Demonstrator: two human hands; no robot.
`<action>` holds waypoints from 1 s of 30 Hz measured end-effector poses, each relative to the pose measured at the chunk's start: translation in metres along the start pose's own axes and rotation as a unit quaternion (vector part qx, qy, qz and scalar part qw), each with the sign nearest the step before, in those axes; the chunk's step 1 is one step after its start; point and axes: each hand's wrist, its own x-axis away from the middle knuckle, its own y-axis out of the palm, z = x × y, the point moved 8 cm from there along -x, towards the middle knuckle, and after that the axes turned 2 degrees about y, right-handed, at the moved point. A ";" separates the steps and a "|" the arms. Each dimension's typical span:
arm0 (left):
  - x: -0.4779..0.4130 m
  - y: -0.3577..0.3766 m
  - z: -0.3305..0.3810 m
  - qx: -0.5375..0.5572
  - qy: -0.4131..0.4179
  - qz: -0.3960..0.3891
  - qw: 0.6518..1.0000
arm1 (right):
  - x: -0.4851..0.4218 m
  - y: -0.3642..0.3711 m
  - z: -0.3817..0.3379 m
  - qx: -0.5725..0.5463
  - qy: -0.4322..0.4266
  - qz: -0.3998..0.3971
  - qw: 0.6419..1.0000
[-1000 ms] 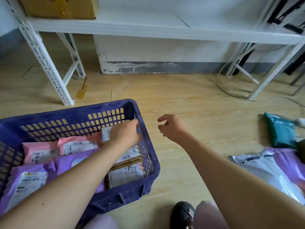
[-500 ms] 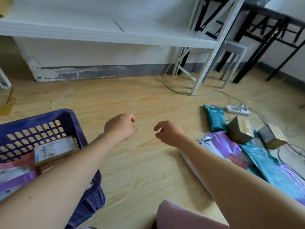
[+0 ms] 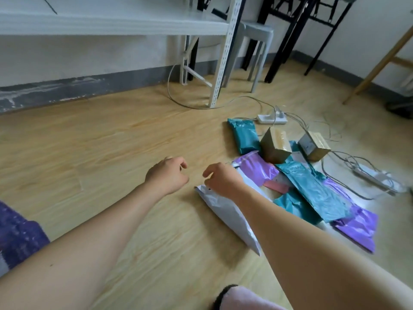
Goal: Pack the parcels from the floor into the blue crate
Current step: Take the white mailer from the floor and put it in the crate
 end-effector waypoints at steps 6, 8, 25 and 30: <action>-0.021 0.047 0.027 -0.015 0.032 -0.016 0.999 | -0.015 -0.007 0.099 -0.038 0.104 0.032 0.993; -0.026 0.067 0.026 -0.005 0.024 -0.029 0.999 | -0.017 0.004 0.125 -0.047 0.135 0.033 0.989; -0.062 0.195 0.008 0.134 -0.071 -0.167 0.974 | -0.058 0.119 0.210 0.120 0.204 -0.068 0.969; -0.067 0.204 -0.034 0.128 -0.123 -0.176 0.968 | -0.067 0.149 0.217 0.195 0.176 -0.087 0.961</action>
